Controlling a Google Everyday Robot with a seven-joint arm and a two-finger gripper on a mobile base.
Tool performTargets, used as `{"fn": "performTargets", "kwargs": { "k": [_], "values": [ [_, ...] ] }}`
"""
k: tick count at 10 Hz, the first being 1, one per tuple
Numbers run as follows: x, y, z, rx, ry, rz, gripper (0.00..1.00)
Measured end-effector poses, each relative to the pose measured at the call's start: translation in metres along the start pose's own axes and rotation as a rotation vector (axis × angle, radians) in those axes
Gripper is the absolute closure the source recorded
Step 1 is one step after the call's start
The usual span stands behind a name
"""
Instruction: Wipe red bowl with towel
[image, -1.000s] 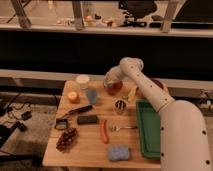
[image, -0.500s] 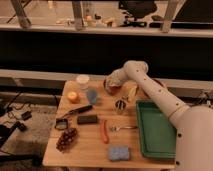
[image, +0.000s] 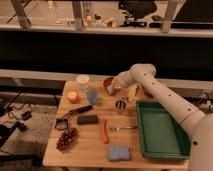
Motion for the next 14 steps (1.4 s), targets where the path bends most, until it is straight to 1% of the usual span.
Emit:
{"fn": "performTargets", "kwargs": {
  "k": [2, 3, 5, 6, 7, 9, 10, 11, 12, 14],
  "values": [
    [0.02, -0.001, -0.008, 0.015, 0.036, 0.021, 0.82],
    [0.027, -0.007, -0.007, 0.021, 0.049, 0.025, 0.82],
    [0.037, -0.02, 0.003, 0.018, 0.065, 0.025, 0.82],
    [0.041, -0.028, 0.014, 0.011, 0.066, 0.018, 0.82],
    [0.039, -0.035, 0.024, 0.006, 0.061, 0.009, 0.82],
    [0.024, -0.046, 0.045, -0.003, 0.038, -0.009, 0.82],
    [0.011, -0.053, 0.059, -0.009, 0.018, -0.026, 0.82],
    [0.0, -0.056, 0.067, -0.012, 0.001, -0.038, 0.82],
    [-0.012, -0.058, 0.073, -0.014, -0.022, -0.051, 0.82],
    [-0.025, -0.057, 0.073, -0.015, -0.052, -0.07, 0.82]
  ]
}}
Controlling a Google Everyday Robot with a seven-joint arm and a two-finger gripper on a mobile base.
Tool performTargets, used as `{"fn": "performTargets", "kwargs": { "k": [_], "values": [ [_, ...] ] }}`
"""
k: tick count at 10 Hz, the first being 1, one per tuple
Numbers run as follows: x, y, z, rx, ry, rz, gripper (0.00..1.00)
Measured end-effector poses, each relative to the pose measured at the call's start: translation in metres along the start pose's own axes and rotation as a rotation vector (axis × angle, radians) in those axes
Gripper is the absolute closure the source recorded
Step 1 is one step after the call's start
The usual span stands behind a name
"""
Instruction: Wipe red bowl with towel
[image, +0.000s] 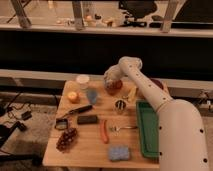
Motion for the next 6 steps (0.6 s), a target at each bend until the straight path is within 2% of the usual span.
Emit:
{"fn": "performTargets", "kwargs": {
  "k": [3, 6],
  "values": [
    [-0.009, 0.015, -0.021, 0.004, -0.009, -0.005, 0.82],
    [0.0, 0.032, -0.049, 0.017, 0.024, 0.012, 0.82]
  ]
}}
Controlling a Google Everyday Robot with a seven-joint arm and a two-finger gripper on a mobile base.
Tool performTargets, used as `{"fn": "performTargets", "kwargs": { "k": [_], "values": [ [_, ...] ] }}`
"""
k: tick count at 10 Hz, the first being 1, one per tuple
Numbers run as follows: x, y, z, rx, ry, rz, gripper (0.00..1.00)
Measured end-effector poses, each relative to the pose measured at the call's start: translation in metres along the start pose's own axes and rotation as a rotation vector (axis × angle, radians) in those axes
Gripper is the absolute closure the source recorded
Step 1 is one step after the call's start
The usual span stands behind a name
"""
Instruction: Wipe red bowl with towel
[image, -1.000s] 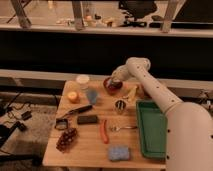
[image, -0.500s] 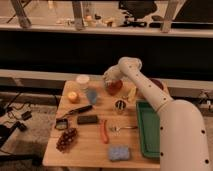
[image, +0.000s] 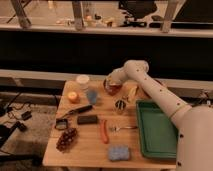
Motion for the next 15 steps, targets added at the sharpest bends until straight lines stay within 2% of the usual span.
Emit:
{"fn": "performTargets", "kwargs": {
  "k": [3, 4, 6, 9, 14, 15],
  "values": [
    [0.021, 0.001, -0.014, 0.023, 0.04, 0.015, 0.82],
    [0.023, -0.002, -0.013, 0.026, 0.042, 0.012, 0.82],
    [0.02, -0.018, 0.001, 0.034, 0.041, -0.003, 0.82],
    [0.017, -0.032, 0.01, 0.049, 0.034, -0.015, 0.82],
    [0.022, -0.036, 0.001, 0.087, 0.045, -0.004, 0.81],
    [0.021, -0.036, 0.001, 0.086, 0.045, -0.005, 0.78]
  ]
}}
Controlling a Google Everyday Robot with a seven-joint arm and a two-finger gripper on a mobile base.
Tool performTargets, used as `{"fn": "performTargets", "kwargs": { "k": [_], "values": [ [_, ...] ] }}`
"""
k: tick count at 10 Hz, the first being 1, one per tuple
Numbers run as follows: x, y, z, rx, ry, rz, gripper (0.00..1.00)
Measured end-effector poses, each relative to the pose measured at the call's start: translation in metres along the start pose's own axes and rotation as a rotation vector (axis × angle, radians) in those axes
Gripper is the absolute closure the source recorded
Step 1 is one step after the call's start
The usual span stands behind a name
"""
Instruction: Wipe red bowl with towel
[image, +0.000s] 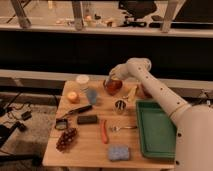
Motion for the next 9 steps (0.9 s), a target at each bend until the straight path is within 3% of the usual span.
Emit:
{"fn": "performTargets", "kwargs": {
  "k": [4, 6, 9],
  "values": [
    [-0.0004, 0.0, 0.0001, 0.0, -0.001, 0.0, 0.37],
    [-0.0003, 0.0001, 0.0001, 0.0, 0.0, 0.0, 0.22],
    [-0.0007, 0.0002, 0.0005, -0.001, -0.001, 0.0, 0.2]
  ]
}}
